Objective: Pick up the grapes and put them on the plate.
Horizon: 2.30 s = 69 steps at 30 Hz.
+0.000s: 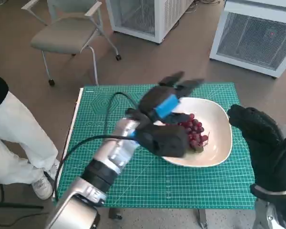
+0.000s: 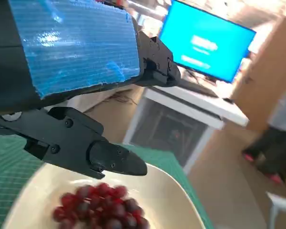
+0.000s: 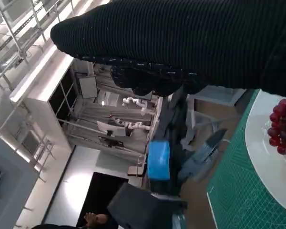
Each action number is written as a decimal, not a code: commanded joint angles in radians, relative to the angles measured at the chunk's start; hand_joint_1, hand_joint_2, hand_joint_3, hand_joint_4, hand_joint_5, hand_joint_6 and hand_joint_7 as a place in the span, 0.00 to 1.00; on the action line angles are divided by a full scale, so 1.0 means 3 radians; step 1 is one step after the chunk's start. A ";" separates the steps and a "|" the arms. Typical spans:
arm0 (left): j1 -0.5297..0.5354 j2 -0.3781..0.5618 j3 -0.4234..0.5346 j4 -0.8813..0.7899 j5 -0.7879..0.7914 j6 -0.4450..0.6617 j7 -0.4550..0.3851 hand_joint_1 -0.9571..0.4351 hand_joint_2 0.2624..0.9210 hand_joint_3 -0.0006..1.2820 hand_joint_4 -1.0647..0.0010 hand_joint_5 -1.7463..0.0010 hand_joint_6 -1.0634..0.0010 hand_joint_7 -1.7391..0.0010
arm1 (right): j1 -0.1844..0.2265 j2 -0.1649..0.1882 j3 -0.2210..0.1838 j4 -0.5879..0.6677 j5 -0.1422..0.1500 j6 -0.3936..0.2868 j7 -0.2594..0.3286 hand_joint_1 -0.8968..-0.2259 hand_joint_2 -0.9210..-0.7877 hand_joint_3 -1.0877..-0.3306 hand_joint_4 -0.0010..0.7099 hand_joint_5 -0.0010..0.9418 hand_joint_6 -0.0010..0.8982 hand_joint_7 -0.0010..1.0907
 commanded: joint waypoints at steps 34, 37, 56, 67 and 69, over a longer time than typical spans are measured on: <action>0.1528 -0.0033 0.1523 -0.1031 -0.2702 -0.0220 -0.1826 0.45 0.99 0.02 0.80 0.99 0.68 0.99 | -0.0093 -0.0099 0.0014 0.0076 0.0064 0.0149 0.0070 0.57 0.00 0.66 0.37 0.50 0.16 0.84; 0.1585 -0.0051 0.1547 -0.1064 -0.2766 -0.0176 -0.1857 0.45 1.00 0.01 0.78 0.99 0.67 0.99 | -0.0102 -0.0103 0.0016 0.0087 0.0065 0.0148 0.0076 0.57 0.00 0.66 0.37 0.50 0.16 0.84; 0.1811 -0.0037 0.1555 -0.1403 -0.2846 -0.0063 -0.1933 0.46 1.00 0.01 0.78 1.00 0.69 1.00 | -0.0159 -0.0118 0.0018 0.0107 0.0083 0.0183 0.0100 0.57 0.00 0.66 0.39 0.50 0.16 0.84; 0.1900 -0.0050 0.1541 -0.1525 -0.2848 -0.0062 -0.1928 0.45 1.00 0.01 0.79 1.00 0.69 1.00 | -0.0179 -0.0120 0.0023 0.0086 0.0082 0.0204 0.0097 0.57 0.00 0.67 0.40 0.49 0.17 0.84; 0.1913 -0.0052 0.1539 -0.1540 -0.2852 -0.0059 -0.1930 0.44 1.00 0.01 0.79 1.00 0.69 1.00 | -0.0185 -0.0121 0.0023 0.0083 0.0082 0.0209 0.0096 0.57 0.00 0.67 0.40 0.49 0.17 0.84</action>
